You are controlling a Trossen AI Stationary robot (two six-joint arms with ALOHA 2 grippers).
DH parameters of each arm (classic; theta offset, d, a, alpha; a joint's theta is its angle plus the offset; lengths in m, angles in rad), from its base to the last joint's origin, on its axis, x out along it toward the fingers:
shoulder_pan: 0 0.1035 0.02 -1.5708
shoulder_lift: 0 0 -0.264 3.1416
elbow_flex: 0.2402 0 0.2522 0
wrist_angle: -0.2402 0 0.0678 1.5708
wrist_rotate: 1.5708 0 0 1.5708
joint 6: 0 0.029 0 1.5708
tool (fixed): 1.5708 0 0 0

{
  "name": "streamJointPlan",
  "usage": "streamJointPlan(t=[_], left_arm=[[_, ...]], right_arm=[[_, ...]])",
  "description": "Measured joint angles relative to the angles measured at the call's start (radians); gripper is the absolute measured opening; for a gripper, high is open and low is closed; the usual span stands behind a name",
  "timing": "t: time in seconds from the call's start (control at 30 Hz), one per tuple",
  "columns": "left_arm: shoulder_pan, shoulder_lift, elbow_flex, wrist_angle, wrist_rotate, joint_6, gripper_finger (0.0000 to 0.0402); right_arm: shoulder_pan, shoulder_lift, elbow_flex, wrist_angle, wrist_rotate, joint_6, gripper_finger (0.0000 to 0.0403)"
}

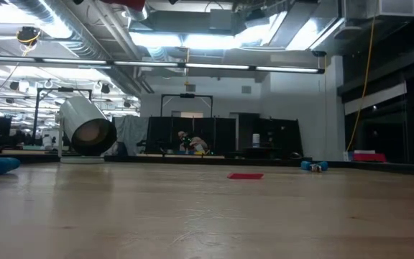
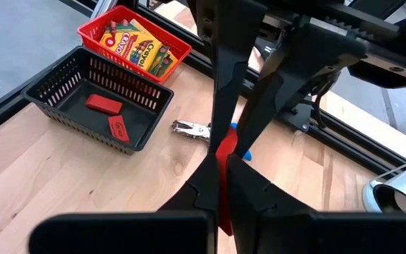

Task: Pick & Place School Supplies
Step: Put the red eraser into the black basket

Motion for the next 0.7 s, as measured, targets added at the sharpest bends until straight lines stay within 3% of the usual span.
streamJointPlan(t=[0.13, 0.47, 0.7], left_arm=[[0.000, 0.000, 0.000, -0.010, 0.009, -0.020, 0.0012], [-0.026, 0.000, 0.000, -0.123, 0.081, -0.100, 0.0012], [-0.163, 0.001, 0.000, -0.186, 0.275, -0.245, 0.0012]], right_arm=[[0.000, 0.000, 0.000, 0.004, 0.010, 0.019, 0.0031], [0.012, 0.000, 0.000, -0.002, 0.064, 0.054, 0.0124], [0.011, -0.015, 0.000, -0.210, 0.063, 0.151, 0.0125]])
